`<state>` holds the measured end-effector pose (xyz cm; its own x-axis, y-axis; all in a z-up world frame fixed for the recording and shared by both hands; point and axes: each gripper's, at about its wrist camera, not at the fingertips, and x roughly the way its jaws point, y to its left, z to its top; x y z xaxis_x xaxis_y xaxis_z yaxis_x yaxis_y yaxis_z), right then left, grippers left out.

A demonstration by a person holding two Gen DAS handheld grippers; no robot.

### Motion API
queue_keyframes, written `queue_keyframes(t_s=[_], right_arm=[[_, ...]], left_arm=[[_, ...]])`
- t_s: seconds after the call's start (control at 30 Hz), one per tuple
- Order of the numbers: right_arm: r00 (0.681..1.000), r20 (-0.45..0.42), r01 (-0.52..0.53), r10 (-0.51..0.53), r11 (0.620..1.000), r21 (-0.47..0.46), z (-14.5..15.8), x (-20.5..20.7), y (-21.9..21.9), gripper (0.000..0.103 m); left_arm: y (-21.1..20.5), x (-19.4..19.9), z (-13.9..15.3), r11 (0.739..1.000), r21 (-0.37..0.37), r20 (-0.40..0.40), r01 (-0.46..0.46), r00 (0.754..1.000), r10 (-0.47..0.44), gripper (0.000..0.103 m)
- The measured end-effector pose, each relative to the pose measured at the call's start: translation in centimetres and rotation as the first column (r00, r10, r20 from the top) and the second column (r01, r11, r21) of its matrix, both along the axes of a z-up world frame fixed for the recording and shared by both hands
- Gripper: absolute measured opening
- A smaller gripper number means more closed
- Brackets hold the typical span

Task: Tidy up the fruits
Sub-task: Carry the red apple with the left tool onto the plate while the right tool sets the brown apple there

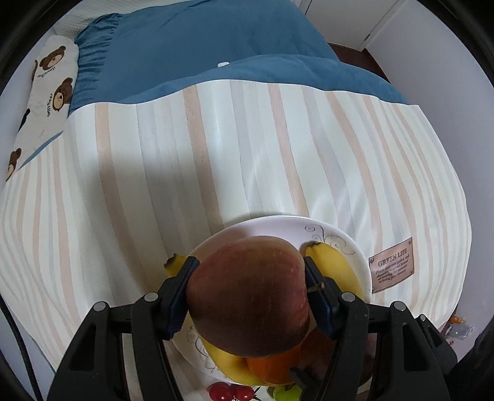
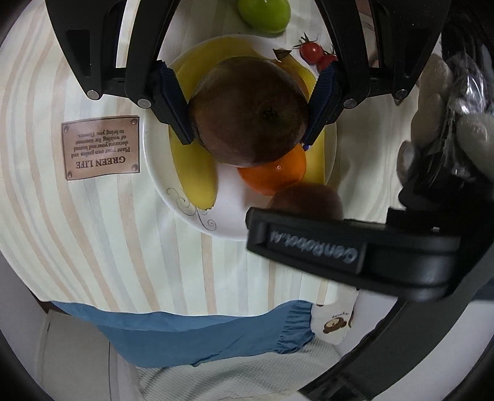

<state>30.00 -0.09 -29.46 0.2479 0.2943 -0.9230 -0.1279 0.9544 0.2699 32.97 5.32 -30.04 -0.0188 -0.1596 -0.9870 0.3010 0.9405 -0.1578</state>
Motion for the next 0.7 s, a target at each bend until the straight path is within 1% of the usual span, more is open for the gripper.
queue_keyframes(t_s=[0.17, 0.23, 0.4, 0.53, 0.7], right_arm=[[1.0, -0.001, -0.007, 0.007, 1.0, -0.022, -0.1, 0.1, 0.7, 0.074], [1.0, -0.003, -0.002, 0.002, 1.0, -0.021, 0.0, 0.0, 0.7, 0.074], [1.0, -0.003, -0.005, 0.005, 1.0, -0.029, -0.4, 0.3, 0.9, 0.074], [1.0, -0.008, 0.001, -0.002, 1.0, -0.025, -0.1, 0.1, 1.0, 0.074], [0.999, -0.033, 0.027, -0.027, 1.0, -0.014, -0.3, 0.4, 0.1, 0.075]], left_arm=[[-0.4, -0.1, -0.5, 0.999, 0.02, 0.0, 0.044, 0.999, -0.044, 0.064], [-0.7, 0.1, -0.9, 0.998, 0.04, -0.014, 0.056, 0.998, -0.055, 0.064], [-0.9, 0.2, -1.0, 0.997, 0.037, -0.004, 0.069, 0.998, -0.069, 0.066], [-0.6, 0.1, -0.8, 0.998, 0.025, 0.001, 0.064, 0.998, -0.064, 0.066], [0.9, 0.0, 0.2, 0.999, 0.017, 0.015, 0.028, 0.999, -0.028, 0.066]])
